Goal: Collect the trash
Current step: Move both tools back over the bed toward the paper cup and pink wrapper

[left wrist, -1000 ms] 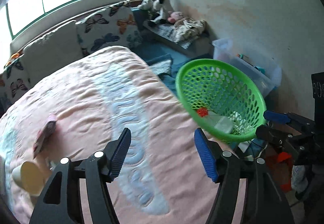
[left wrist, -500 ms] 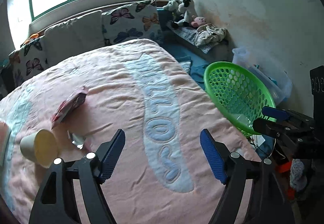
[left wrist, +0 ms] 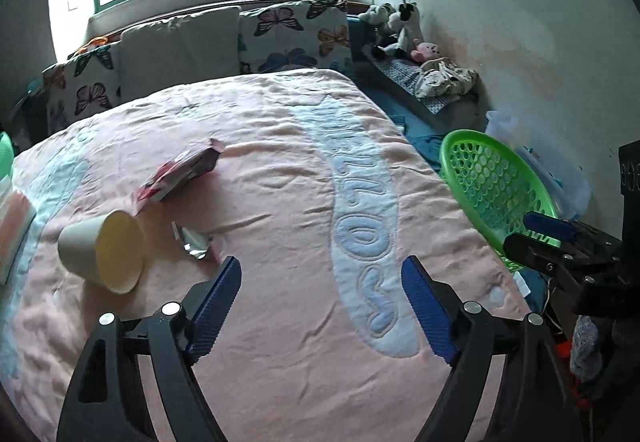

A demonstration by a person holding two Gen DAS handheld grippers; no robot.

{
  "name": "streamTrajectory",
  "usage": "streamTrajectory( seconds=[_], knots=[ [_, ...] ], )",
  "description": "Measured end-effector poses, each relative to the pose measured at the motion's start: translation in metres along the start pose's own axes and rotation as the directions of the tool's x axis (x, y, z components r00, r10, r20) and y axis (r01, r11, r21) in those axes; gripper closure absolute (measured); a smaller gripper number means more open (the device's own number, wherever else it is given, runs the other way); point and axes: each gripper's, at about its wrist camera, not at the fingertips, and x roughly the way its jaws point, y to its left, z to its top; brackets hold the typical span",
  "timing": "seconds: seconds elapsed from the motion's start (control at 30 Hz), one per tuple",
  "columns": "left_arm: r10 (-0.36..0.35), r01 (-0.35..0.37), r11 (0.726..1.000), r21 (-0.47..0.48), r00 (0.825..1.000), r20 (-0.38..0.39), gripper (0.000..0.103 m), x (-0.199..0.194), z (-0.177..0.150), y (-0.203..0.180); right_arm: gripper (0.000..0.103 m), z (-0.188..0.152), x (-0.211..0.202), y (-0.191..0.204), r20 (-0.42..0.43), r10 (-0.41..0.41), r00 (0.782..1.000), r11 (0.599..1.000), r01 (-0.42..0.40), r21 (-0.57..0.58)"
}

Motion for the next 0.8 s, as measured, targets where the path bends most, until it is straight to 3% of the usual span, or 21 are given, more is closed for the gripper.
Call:
streamTrajectory(
  seconds=[0.47,0.8],
  knots=[
    [0.078,-0.079,0.988,-0.131,0.997,-0.008,0.013,-0.015,-0.020,0.046,0.009,0.001,0.012,0.019,0.007,-0.058,0.998,0.996,0.059,-0.062],
    [0.163,-0.160,0.953,-0.255,0.987,-0.010,0.010,-0.030,-0.034,0.084,0.005,0.002,0.028,0.034,0.009,-0.097,0.995,0.986,0.097,-0.132]
  ],
)
